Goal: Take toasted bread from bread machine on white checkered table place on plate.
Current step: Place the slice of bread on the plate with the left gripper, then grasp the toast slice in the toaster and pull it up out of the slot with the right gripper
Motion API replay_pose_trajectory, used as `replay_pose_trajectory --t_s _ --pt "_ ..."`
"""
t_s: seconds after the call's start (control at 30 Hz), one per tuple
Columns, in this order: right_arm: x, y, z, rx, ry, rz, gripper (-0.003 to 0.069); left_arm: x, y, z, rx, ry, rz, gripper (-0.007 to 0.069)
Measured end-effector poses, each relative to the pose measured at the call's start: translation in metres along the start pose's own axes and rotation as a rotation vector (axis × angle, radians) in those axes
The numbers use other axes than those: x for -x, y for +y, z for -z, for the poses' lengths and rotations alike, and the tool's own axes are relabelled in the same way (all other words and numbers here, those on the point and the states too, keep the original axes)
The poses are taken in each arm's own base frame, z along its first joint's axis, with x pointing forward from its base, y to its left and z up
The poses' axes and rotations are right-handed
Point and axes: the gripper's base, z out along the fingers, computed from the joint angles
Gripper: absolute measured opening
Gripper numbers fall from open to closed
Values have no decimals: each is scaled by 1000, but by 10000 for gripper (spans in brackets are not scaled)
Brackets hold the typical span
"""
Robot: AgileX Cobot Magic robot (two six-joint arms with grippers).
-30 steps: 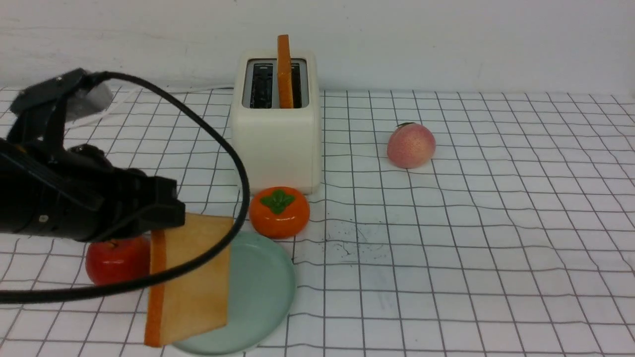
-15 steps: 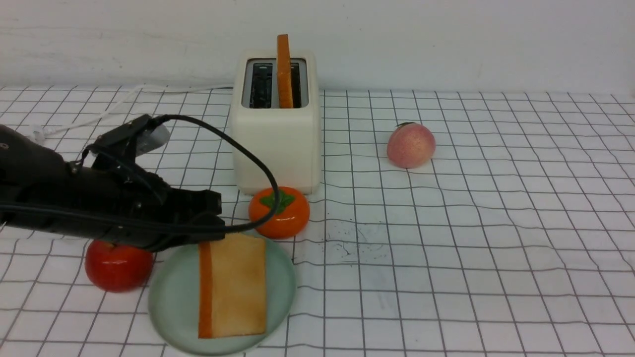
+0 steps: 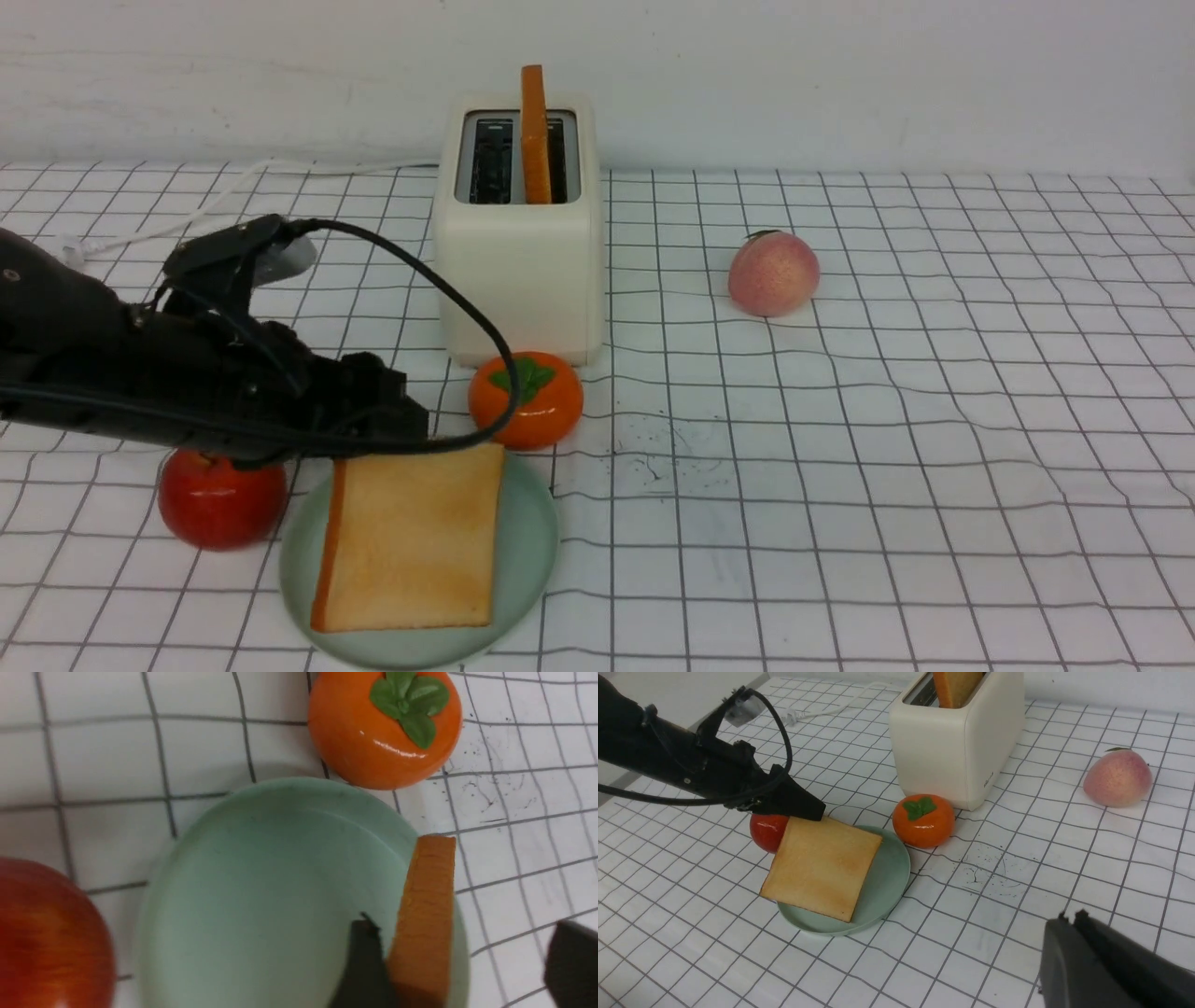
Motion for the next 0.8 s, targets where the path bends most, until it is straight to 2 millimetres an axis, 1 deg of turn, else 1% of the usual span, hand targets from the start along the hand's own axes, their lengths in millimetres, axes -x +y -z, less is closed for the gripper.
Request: replay_pose_trajectory --t_s 0.1,0.13,0.2,0.23,0.33,0.4,0.47,0.5,0.53,0.57,0.6,0.63,0.67,0.7,0.73,0.8 --pt "0 0 0 2 0 -1 15 3 -1 12 35 -40 -78 594" --pt "0 0 0 2 0 -1 15 5 -3 19 45 -65 -103 612" --pt "0 0 0 2 0 -1 15 7 -5 25 51 -87 -124 618" --pt "0 0 0 2 0 -1 18 10 -9 40 56 -142 -148 614" --pt "0 0 0 2 0 -2 19 13 -17 62 57 -223 -175 573" --pt "0 0 0 2 0 -2 21 14 -24 81 50 -287 -194 501" --pt "0 -1 -2 3 12 -5 21 12 -31 100 39 -339 -213 379" --pt "0 -1 -3 4 15 -6 21 12 -32 102 37 -345 -214 379" --pt "0 -2 -5 6 27 -10 21 10 -36 113 28 -372 -219 302" --pt "2 -3 -10 12 62 -19 21 6 -42 129 10 -404 -222 162" --pt "4 -7 -19 19 112 -34 21 0 -48 146 -6 -440 -233 53" --pt "4 -7 -20 22 118 -38 21 0 -48 146 -7 -437 -234 42" --pt "6 -9 -25 27 144 -47 21 -4 -51 154 -16 -453 -241 13" --pt "10 -13 -36 35 190 -64 21 -11 -56 170 -31 -486 -259 -13" --pt "15 -17 -46 44 230 -84 21 -16 -61 182 -42 -515 -274 -13" --pt "22 -22 -59 54 262 -102 20 -27 -65 199 -52 -568 -295 -13"
